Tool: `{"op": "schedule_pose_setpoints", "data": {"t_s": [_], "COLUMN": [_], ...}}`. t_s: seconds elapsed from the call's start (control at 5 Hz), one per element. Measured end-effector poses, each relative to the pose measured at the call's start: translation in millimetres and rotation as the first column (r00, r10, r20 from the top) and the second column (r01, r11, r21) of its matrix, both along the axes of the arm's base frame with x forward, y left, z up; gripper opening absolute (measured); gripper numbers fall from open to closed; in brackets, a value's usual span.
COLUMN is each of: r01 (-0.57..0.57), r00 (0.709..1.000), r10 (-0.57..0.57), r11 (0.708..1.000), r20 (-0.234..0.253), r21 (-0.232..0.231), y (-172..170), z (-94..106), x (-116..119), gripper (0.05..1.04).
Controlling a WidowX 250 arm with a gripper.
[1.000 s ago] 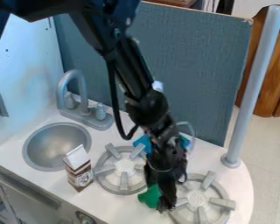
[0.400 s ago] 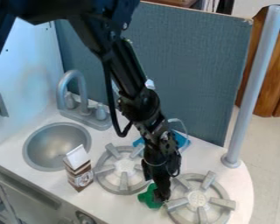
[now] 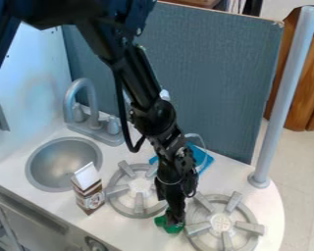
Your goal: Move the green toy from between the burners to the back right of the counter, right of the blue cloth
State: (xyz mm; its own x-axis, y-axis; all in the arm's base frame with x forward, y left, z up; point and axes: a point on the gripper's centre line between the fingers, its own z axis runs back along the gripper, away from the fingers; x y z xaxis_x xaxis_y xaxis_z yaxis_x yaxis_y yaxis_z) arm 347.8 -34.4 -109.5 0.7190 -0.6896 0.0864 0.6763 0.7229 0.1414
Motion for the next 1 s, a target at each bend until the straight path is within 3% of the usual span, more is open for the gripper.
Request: {"op": "schedule_pose_setpoints", "data": {"t_s": [0.2, 0.6, 1.0], "r01": [-0.017, -0.01, 0.023], "r00": [0.999, 0.998, 0.998], "r10": [0.017, 0.012, -0.024], "r11": [1.0, 1.0, 1.0], "r20": [-0.038, -0.06, -0.061], "r21": [0.013, 0.02, -0.017], "y": [12, 15, 9], "z": [-8.2, -17.8, -21.8], "x": [-1, -2, -9], "gripper": [1.0, 1.0, 1.0]}}
